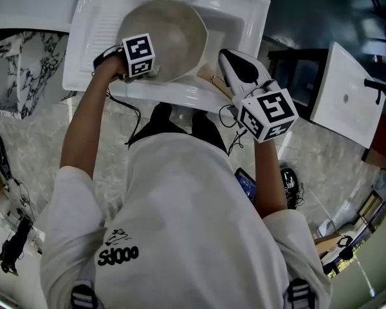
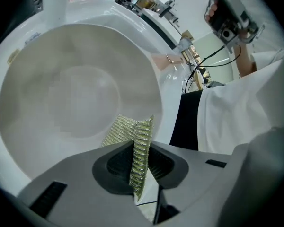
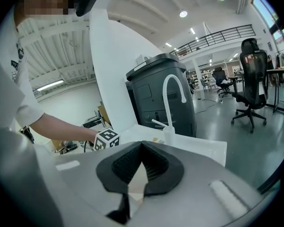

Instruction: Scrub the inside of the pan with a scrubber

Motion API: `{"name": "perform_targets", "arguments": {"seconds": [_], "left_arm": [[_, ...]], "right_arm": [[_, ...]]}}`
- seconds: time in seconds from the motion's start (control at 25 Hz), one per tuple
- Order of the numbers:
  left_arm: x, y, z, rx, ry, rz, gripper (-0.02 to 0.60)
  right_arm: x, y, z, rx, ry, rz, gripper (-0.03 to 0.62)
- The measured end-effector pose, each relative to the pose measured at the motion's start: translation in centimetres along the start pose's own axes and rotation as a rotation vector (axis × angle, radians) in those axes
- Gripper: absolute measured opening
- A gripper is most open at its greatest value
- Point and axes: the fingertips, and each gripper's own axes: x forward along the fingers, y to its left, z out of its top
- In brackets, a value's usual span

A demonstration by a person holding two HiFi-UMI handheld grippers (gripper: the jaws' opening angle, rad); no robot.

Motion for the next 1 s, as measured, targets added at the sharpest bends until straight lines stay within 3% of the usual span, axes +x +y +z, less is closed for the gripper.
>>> {"name": "perform_targets", "arguments": {"seconds": [0.16,0.36,0.44,0.56,0.72,0.84,1.0], "left_arm": [[-0.5,-0.6,1.3,-0.069,-0.119,-0.019,0.067],[-2.3,-2.8,4.2,-0.158,-0.381,-0.136,0.067],[-3.2,-3.5,5.0,-0.17,-0.47,-0.122,0.067],[-5.2,-3.1,6.1,-0.17,-0.594,-0.007,0.067],[-9.6,-1.8,6.8,-0.193,-0.785,0.233,0.069],[-14.4,-1.5,7.2,-0.173,-0.939,0.411,0.069],[-22.2,-1.8,7.1,-0.176,-1.191,0.587,0.071]], "right_arm": [[-1.0,-1.3,0.8,-0.025,0.002,-0.008,0.008],[-1.5,-1.9,2.5,-0.094,-0.005,0.015,0.008],[-1.8,-2.1,3.4,-0.121,-0.016,0.026,0.008],[-2.4,-2.6,4.9,-0.162,-0.039,0.032,0.008],[-3.1,-2.9,6.4,-0.208,-0.062,0.021,0.008],[-3.3,-3.1,8.4,-0.244,-0.1,0.004,0.008],[-3.7,-2.8,11.6,-0.3,-0.162,-0.035,0.008]]}}
